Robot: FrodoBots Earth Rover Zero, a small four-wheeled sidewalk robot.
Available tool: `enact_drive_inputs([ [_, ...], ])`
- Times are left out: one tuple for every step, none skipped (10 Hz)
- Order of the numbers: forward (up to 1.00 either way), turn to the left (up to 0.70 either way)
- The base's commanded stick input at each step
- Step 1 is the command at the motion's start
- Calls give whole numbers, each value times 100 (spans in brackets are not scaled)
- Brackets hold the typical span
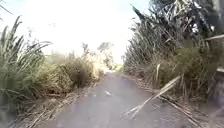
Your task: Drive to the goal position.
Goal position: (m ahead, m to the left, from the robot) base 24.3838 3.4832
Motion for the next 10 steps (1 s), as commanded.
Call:
enact_drive_inputs([
  [70, -1],
  [70, -1],
  [70, -1],
  [70, -1],
  [70, -1],
  [70, -1],
  [70, -1],
  [70, -1],
  [70, -1],
  [70, -1],
])
